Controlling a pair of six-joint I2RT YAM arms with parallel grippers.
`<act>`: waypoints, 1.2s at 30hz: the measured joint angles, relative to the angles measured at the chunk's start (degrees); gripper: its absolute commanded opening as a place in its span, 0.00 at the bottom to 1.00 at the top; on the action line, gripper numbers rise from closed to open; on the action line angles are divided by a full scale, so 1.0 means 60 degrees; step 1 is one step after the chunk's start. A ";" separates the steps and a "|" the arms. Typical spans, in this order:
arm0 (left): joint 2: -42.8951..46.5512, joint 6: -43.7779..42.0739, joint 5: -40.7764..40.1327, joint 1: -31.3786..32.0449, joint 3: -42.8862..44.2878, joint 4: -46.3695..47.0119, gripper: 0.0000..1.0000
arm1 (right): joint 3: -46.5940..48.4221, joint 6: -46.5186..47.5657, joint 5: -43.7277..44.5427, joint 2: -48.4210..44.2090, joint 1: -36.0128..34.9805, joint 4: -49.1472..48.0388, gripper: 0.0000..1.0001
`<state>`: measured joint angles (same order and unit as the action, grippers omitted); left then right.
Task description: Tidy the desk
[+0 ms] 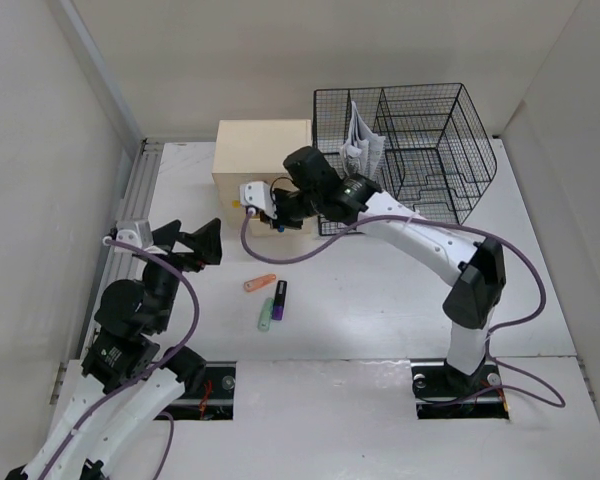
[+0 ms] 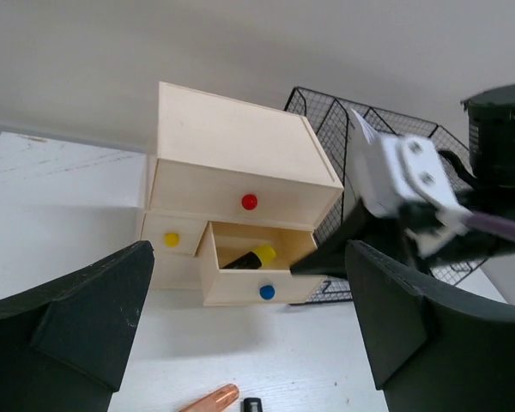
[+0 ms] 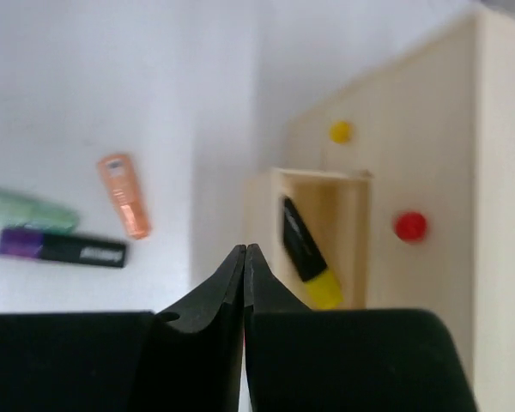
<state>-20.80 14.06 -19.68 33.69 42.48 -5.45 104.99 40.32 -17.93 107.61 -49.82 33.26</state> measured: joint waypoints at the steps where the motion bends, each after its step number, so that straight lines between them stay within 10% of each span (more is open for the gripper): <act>1: 0.0135 0.0025 -0.0113 0.0000 -0.0029 0.0004 0.89 | -0.0004 0.0594 -0.0579 -0.0091 0.0000 0.0284 0.05; 7: 0.1373 0.0182 -0.0834 0.0000 -0.0386 0.0098 0.85 | -0.0142 0.3949 -0.2852 0.0514 -0.0142 0.2834 0.32; 19: 0.2146 0.0288 -0.1464 0.0000 -0.0637 0.0444 0.86 | -0.1341 0.5763 -0.1246 0.1468 -0.1115 0.2820 0.49; 36: 0.2033 0.0317 -0.1326 0.0000 -0.0641 0.0452 0.87 | -0.1410 0.7096 -0.0171 0.2269 -0.1504 0.2590 0.47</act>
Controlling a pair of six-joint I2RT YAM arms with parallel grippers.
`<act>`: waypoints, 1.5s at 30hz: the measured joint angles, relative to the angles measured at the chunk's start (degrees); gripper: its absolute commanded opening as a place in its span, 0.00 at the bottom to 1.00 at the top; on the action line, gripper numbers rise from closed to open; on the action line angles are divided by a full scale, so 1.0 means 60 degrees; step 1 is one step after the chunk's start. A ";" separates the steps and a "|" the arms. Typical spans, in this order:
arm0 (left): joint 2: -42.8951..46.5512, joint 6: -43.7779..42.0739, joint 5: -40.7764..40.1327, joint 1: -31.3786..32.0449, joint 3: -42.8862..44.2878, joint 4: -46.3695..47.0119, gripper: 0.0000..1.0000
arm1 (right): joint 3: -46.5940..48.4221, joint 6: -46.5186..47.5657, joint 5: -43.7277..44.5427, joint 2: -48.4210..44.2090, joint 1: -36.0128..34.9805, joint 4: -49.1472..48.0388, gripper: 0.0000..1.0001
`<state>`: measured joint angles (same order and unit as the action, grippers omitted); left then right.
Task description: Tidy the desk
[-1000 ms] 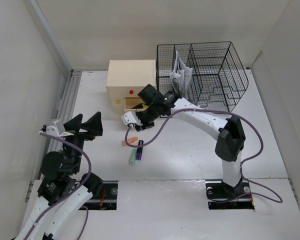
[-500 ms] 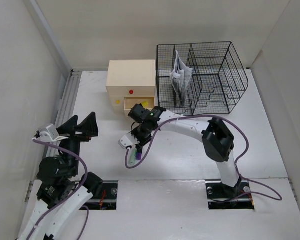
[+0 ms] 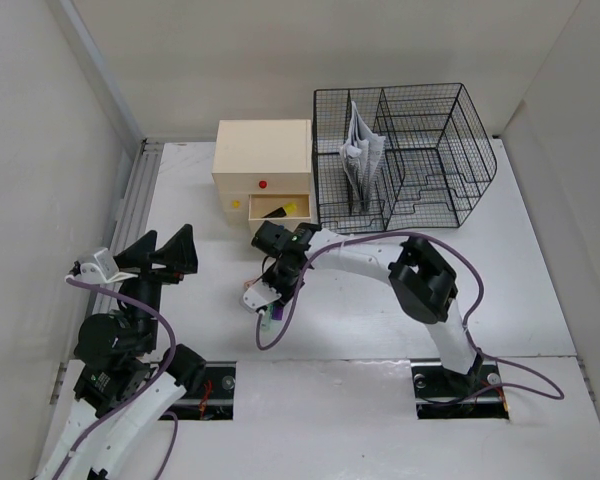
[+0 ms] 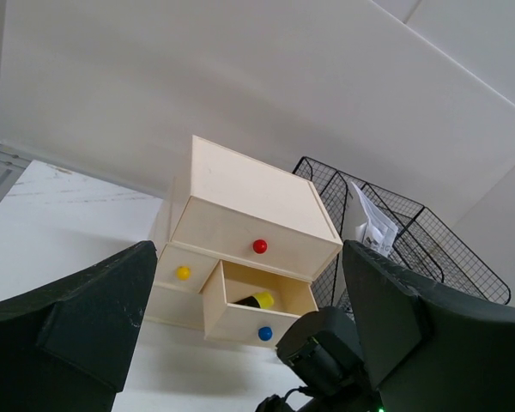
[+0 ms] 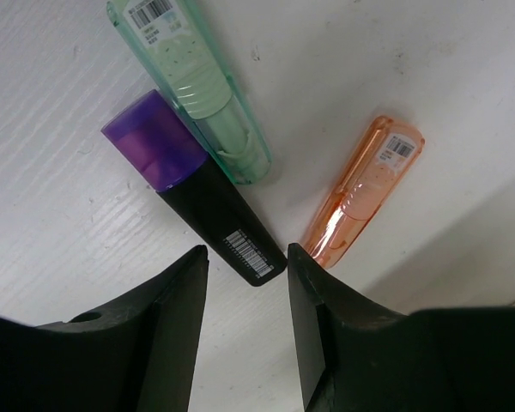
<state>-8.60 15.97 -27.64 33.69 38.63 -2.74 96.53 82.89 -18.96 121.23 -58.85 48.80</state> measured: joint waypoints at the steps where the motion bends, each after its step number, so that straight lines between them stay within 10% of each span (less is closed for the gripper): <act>1: 0.0000 0.0000 0.0000 0.0000 0.0000 0.0000 0.87 | 0.0000 0.0062 0.0000 0.0007 0.0000 0.0044 0.47; 18: 0.0029 0.0000 0.0000 0.0000 0.0000 0.0004 0.87 | -0.0215 0.0452 -0.0011 0.0295 -0.0459 0.0397 0.43; 26: 0.0029 0.0051 0.0004 0.0000 0.0000 0.0022 0.89 | 0.0266 0.0284 -0.0091 0.0590 -0.0557 0.0911 0.00; 45: 0.0153 0.0106 0.0004 0.0000 0.0000 0.0040 0.89 | 0.0164 -0.2255 -0.0248 0.0004 -0.0663 0.1009 0.00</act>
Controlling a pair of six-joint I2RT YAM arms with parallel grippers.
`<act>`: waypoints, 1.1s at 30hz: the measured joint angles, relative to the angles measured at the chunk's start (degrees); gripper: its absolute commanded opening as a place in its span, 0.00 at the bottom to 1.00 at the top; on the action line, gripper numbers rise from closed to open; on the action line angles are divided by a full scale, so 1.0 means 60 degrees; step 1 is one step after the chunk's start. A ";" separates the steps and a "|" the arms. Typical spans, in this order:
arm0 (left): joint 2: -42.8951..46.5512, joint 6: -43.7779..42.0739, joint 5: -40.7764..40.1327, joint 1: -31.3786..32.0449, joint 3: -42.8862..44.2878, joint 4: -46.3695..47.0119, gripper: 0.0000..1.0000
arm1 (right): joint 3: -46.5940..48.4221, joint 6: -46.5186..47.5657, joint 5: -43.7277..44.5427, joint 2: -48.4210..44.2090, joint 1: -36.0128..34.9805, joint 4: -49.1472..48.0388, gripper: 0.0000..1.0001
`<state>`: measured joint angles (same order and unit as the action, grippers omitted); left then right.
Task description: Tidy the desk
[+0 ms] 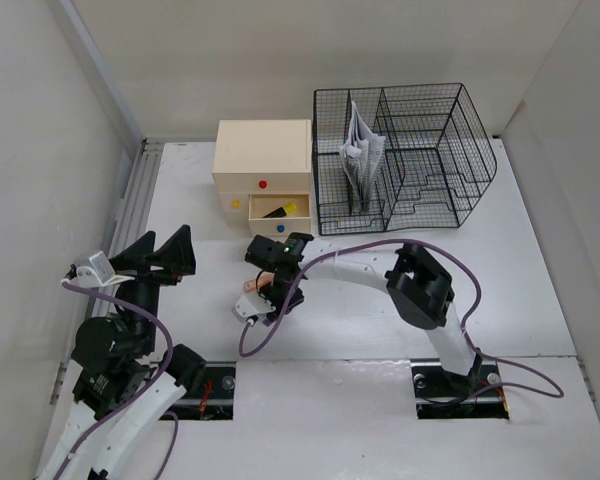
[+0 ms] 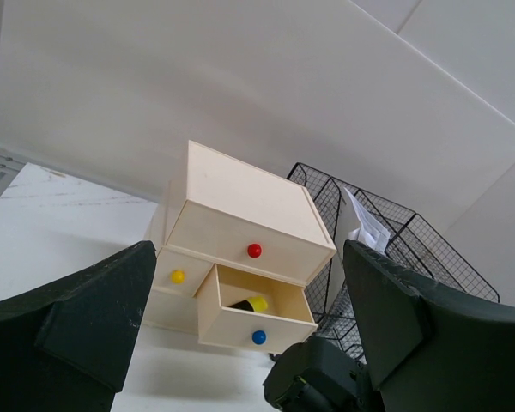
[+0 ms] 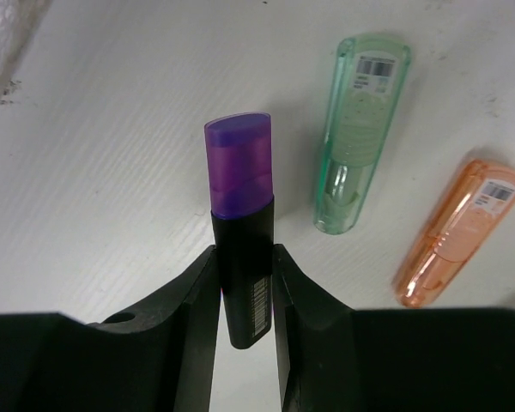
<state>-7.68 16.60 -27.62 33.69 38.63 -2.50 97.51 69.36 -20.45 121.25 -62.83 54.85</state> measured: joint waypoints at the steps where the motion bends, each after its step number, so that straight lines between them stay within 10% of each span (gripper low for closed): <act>1: 0.0000 0.0000 -0.0004 0.0000 0.0000 0.0000 0.89 | 0.0000 -0.0026 -0.0036 0.0040 0.0000 0.0073 0.00; 33: 0.0000 0.0000 -0.0007 0.0000 0.0000 0.0000 0.89 | 0.0259 -0.0951 0.0368 0.0590 0.0025 -0.0164 0.00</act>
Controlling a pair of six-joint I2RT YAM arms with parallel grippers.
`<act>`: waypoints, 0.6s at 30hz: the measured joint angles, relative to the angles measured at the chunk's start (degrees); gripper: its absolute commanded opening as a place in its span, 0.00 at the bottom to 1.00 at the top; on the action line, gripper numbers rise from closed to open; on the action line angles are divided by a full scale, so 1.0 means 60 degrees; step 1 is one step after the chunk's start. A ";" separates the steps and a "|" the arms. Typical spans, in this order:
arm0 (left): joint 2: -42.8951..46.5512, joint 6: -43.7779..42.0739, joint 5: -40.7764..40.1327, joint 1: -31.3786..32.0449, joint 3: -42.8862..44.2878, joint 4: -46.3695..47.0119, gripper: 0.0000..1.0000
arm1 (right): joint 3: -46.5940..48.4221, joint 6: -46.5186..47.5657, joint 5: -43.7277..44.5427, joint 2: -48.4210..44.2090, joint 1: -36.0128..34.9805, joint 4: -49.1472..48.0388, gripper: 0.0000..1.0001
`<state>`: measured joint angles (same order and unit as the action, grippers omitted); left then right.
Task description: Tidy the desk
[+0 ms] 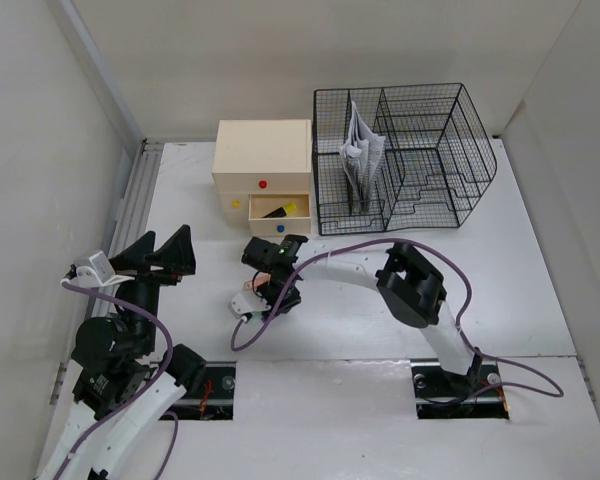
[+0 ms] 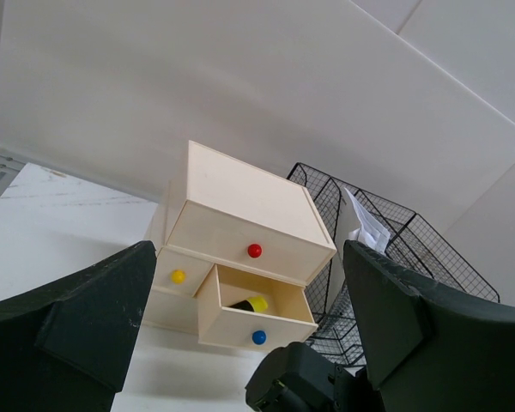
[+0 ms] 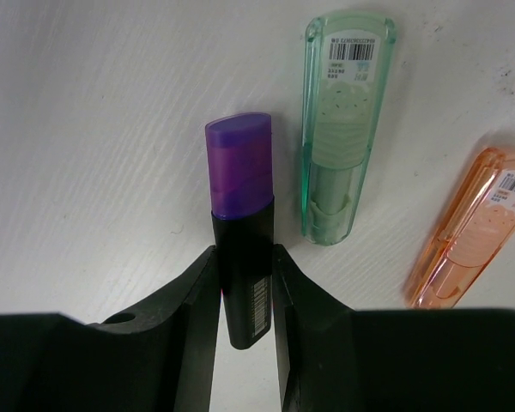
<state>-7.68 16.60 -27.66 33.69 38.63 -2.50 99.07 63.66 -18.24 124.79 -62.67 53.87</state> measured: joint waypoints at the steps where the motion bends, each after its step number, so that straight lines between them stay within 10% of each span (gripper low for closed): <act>1: 0.0000 0.0000 0.0000 0.0000 0.0000 0.0000 0.89 | 0.0000 -0.0018 0.0007 -0.0004 0.0000 0.0000 0.00; 18: 0.0000 0.0000 0.0000 0.0000 -0.0007 0.0000 0.89 | 0.1257 -0.0488 0.1067 -0.1435 0.0164 0.0062 0.00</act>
<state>-7.68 16.60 -27.66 33.69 38.59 -2.50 106.61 60.73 -11.84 116.18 -61.69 54.24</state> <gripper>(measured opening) 0.884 0.323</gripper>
